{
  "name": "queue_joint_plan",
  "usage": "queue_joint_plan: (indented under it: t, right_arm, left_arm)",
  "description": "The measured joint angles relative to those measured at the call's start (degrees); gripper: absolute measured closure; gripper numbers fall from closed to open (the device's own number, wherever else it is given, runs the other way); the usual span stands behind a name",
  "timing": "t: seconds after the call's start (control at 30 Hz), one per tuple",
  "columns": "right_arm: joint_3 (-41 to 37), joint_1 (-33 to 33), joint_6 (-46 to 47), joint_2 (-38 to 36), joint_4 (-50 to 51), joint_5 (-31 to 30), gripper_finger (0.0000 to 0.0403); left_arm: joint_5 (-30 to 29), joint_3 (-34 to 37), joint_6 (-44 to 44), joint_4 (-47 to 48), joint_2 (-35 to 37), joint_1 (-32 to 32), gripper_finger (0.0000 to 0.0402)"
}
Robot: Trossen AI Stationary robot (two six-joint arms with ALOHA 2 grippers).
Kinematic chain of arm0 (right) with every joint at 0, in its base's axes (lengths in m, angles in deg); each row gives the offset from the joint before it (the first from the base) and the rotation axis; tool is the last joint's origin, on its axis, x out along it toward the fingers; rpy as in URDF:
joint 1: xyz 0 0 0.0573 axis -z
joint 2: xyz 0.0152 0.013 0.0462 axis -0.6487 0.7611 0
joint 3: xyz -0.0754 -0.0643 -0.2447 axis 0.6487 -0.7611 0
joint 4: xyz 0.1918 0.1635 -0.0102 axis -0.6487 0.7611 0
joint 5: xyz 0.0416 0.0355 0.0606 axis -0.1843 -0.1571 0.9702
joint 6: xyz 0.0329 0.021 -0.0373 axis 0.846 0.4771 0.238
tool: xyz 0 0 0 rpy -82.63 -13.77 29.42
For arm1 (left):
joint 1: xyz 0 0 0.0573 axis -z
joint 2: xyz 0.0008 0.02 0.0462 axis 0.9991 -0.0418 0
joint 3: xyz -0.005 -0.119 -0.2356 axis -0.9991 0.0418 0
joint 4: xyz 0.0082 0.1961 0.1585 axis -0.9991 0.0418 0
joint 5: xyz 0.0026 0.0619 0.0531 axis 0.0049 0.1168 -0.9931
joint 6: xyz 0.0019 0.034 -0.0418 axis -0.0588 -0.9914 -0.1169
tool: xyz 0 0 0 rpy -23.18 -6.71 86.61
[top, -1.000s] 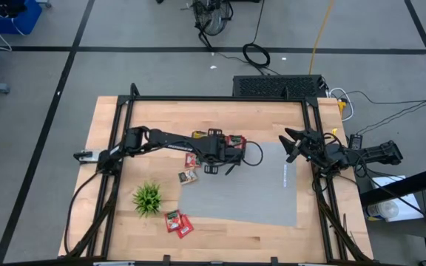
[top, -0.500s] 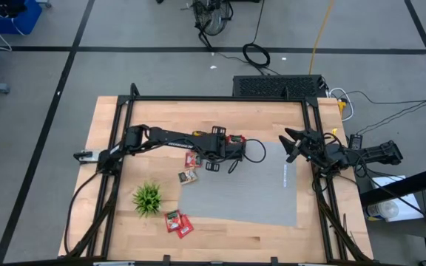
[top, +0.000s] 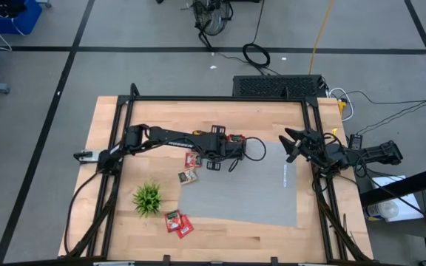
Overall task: Pick & Place Tea
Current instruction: Put the gold tea bag into the middle section of the wooden organizer
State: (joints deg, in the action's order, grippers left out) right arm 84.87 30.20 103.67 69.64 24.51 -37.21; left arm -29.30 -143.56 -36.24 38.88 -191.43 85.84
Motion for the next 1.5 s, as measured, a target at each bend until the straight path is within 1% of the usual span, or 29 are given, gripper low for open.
queue_joint_plan:
  t: [0.13, 0.27, 0.5, 0.63, 0.93, 1.17, 1.23, 1.33, 1.5]
  right_arm:
    - [0.01, 0.00, 0.00, 0.00, -0.01, -0.01, 0.0161]
    - [0.00, 0.01, 0.00, 0.00, -0.01, 0.01, 0.0161]
    - [0.01, 0.00, 0.00, 0.00, -0.01, 0.01, 0.0161]
    - [0.00, 0.00, 0.00, 0.00, -0.01, -0.01, 0.0161]
    - [0.00, 0.02, 0.00, 0.00, -0.01, 0.00, 0.0161]
    - [0.01, 0.02, 0.00, 0.00, -0.01, 0.01, 0.0161]
    - [0.00, 0.01, 0.00, 0.00, -0.01, -0.01, 0.0161]
    - [0.00, 0.00, 0.00, 0.00, -0.01, 0.00, 0.0161]
    - [0.01, 0.01, 0.00, -0.02, -0.01, 0.00, 0.0161]
  left_arm:
    - [-0.31, -0.56, 0.84, 1.88, -0.03, 0.36, 0.0229]
    - [0.07, -1.80, 1.63, 3.75, -0.04, 0.44, 0.0217]
    - [3.01, -5.80, 2.24, 7.61, -0.07, 0.44, 0.0216]
    - [3.05, -7.68, 2.57, 9.60, -0.07, 0.37, 0.0216]
    - [4.85, -8.31, 2.38, 11.66, -0.07, 0.04, 0.0215]
    - [4.99, -8.31, 2.55, 11.44, -0.07, -0.37, 0.0215]
    - [5.12, -8.30, 2.57, 10.02, -0.07, -0.40, 0.0215]
    - [6.48, -8.11, 2.60, 7.13, -0.07, -0.48, 0.0215]
    - [8.73, -7.91, 2.57, 5.13, -0.74, -1.02, 0.0215]
